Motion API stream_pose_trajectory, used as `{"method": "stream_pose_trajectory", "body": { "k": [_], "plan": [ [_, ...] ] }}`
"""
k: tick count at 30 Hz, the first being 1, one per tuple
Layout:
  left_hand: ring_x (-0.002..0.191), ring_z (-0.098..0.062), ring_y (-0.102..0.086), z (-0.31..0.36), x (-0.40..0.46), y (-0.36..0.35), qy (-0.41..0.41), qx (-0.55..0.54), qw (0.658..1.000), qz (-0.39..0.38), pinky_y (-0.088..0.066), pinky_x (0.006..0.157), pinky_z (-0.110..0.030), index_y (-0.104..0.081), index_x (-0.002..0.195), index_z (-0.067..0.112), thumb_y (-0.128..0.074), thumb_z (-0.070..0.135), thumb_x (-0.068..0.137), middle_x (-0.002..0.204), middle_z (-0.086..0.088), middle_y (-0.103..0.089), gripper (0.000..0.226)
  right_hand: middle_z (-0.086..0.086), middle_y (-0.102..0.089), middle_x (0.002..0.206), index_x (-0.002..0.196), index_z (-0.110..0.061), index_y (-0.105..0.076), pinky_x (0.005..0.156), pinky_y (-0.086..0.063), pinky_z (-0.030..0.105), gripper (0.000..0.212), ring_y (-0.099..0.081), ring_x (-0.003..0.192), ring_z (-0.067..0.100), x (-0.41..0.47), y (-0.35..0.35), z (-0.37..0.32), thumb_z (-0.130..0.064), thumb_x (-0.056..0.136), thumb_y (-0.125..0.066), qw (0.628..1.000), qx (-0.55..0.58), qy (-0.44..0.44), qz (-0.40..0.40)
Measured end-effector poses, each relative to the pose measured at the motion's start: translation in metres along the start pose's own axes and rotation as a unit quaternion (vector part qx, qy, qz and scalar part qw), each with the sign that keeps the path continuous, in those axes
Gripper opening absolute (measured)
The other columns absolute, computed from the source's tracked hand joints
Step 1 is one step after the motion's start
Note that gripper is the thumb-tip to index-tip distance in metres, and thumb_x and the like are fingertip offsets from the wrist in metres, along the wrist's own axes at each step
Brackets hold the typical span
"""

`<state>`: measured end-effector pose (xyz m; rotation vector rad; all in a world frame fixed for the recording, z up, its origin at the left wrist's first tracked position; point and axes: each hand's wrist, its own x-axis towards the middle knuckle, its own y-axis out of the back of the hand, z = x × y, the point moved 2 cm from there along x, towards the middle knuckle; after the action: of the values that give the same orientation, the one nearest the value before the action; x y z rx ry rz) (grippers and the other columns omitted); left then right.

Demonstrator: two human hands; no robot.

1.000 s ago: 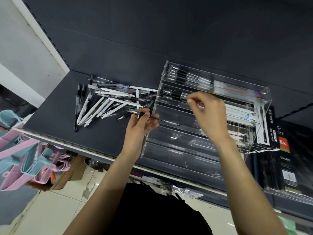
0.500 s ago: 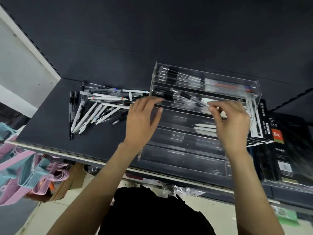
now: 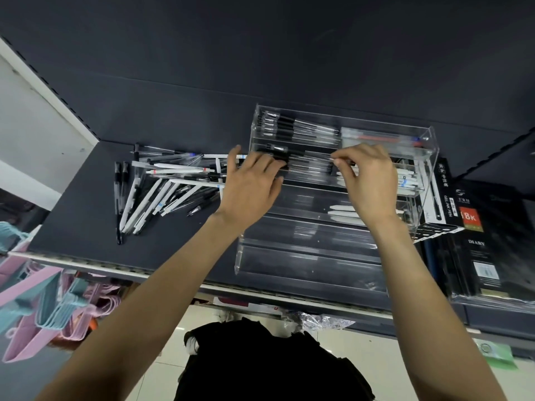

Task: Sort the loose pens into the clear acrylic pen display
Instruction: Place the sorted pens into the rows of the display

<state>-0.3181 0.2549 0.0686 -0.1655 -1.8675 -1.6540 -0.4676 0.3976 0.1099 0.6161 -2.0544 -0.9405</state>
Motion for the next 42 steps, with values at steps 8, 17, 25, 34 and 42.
{"method": "stream_pose_trajectory", "body": {
  "k": [8, 17, 25, 34, 42],
  "plan": [
    [0.104, -0.022, -0.05, -0.023, -0.018, 0.02, 0.056, -0.181, 0.978, 0.085, -0.04, 0.095, -0.039, -0.068, 0.111, 0.01, -0.055, 0.007, 0.088, 0.11, -0.008, -0.062, 0.026, 0.0, -0.069, 0.09, 0.093, -0.014, -0.072, 0.074, -0.037, 0.022, 0.009, -0.057, 0.087, 0.026, -0.064, 0.018, 0.022, -0.012, 0.087, -0.066, 0.999, 0.036, -0.029, 0.008],
    [0.094, -0.002, -0.058, -0.01, -0.078, 0.006, 0.317, -0.373, 0.87, -0.062, -0.047, 0.082, -0.015, -0.053, 0.126, 0.017, -0.064, 0.006, 0.085, 0.117, 0.004, -0.056, 0.044, 0.0, -0.07, 0.087, 0.091, -0.018, -0.074, 0.066, -0.053, 0.034, 0.01, -0.057, 0.088, 0.025, -0.049, -0.023, -0.009, -0.015, 0.086, -0.066, 0.985, -0.046, 0.042, -0.159],
    [0.097, -0.004, -0.062, -0.011, -0.081, 0.005, 0.33, -0.397, 0.851, -0.095, -0.048, 0.083, -0.015, -0.055, 0.128, 0.024, -0.06, 0.003, 0.087, 0.119, 0.005, -0.059, 0.047, -0.003, -0.064, 0.119, 0.112, -0.021, -0.067, 0.095, -0.041, 0.034, 0.029, -0.056, 0.11, 0.02, -0.049, -0.036, -0.02, -0.013, 0.096, -0.044, 0.955, -0.053, 0.059, -0.284],
    [0.098, 0.0, -0.06, -0.048, -0.112, 0.046, 0.358, -0.344, 0.867, 0.045, -0.047, 0.085, -0.017, -0.061, 0.116, 0.015, -0.055, 0.005, 0.092, 0.108, 0.009, -0.065, 0.027, 0.001, -0.066, 0.105, 0.111, -0.014, -0.066, 0.086, -0.05, 0.035, 0.026, -0.058, 0.097, 0.019, -0.059, -0.027, -0.065, -0.014, 0.094, -0.047, 0.989, 0.05, 0.067, -0.118],
    [0.098, -0.017, -0.064, -0.18, -0.188, 0.061, 0.537, -0.261, 0.802, 0.009, -0.048, 0.084, -0.028, -0.057, 0.119, 0.015, -0.059, 0.017, 0.091, 0.107, 0.004, -0.065, 0.028, -0.004, -0.066, 0.103, 0.11, -0.016, -0.066, 0.078, -0.052, 0.03, 0.026, -0.059, 0.09, 0.011, -0.066, -0.113, -0.18, -0.013, 0.092, -0.049, 0.959, 0.187, 0.089, -0.193]
  ]
}}
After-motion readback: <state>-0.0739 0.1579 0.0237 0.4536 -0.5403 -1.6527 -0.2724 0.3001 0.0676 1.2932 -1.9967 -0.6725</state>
